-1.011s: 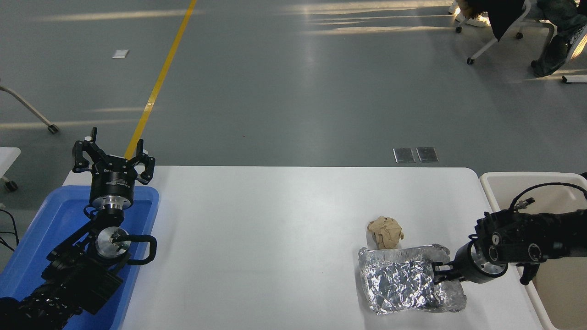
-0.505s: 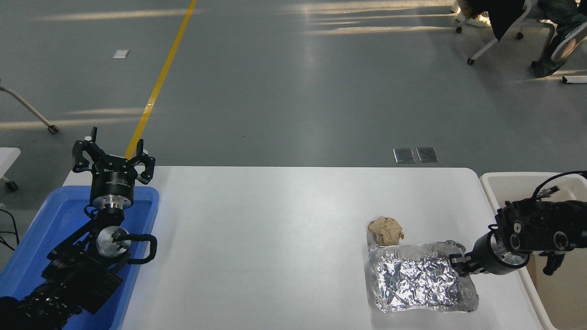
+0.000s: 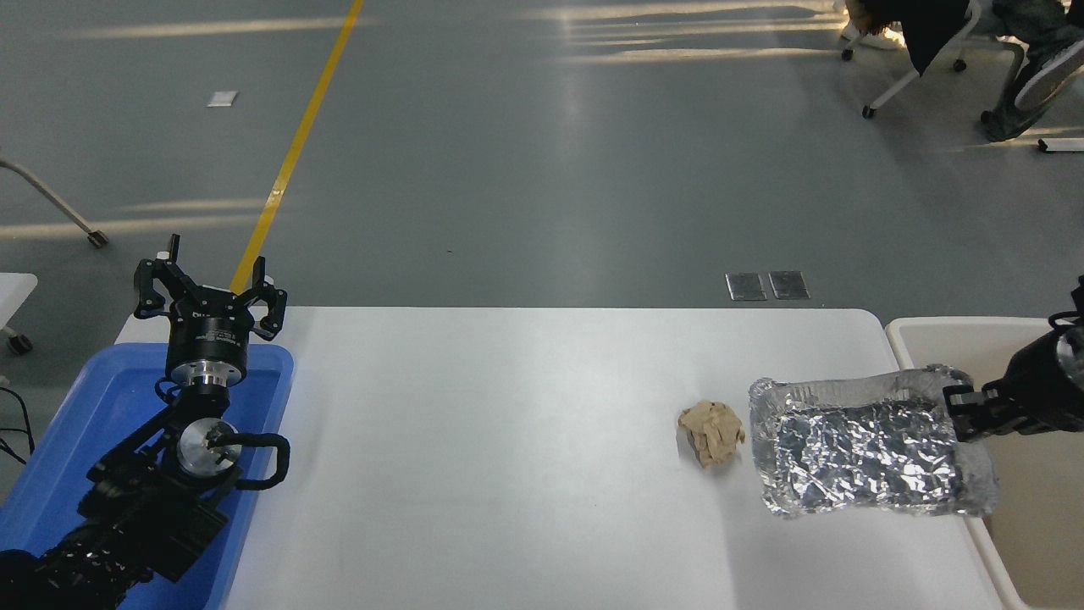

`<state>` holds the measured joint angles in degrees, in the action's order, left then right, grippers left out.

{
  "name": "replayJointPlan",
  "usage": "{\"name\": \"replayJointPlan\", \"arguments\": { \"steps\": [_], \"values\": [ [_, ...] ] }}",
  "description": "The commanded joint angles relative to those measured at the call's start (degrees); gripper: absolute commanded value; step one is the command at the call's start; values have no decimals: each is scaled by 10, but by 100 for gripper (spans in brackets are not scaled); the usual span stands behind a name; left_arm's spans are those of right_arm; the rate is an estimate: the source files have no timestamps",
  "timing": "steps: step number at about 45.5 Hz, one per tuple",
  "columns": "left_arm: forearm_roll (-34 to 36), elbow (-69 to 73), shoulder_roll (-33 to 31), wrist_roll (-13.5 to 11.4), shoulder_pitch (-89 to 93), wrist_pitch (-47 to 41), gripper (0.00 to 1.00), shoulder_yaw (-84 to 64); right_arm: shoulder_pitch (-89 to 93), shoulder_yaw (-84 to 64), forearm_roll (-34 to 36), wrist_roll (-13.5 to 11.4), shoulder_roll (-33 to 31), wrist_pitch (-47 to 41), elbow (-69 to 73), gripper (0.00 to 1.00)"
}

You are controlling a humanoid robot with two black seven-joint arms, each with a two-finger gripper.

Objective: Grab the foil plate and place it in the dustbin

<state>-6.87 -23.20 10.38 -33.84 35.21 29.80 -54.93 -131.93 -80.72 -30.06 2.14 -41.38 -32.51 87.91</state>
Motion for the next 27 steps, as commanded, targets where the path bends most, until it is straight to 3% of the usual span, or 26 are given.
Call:
{"name": "replayJointPlan", "arguments": {
  "steps": [1, 17, 27],
  "values": [
    [0, 0, 0, 0, 0, 1, 99, 0, -196, -52, 15, 1, 13, -117, 19, 0],
    [0, 0, 0, 0, 0, 1, 99, 0, -228, -52, 11, 1, 22, -125, 8, 0],
    [0, 0, 0, 0, -1, 1, 99, 0, -188, -75, -12, 1, 17, -125, -87, 0]
  ]
}}
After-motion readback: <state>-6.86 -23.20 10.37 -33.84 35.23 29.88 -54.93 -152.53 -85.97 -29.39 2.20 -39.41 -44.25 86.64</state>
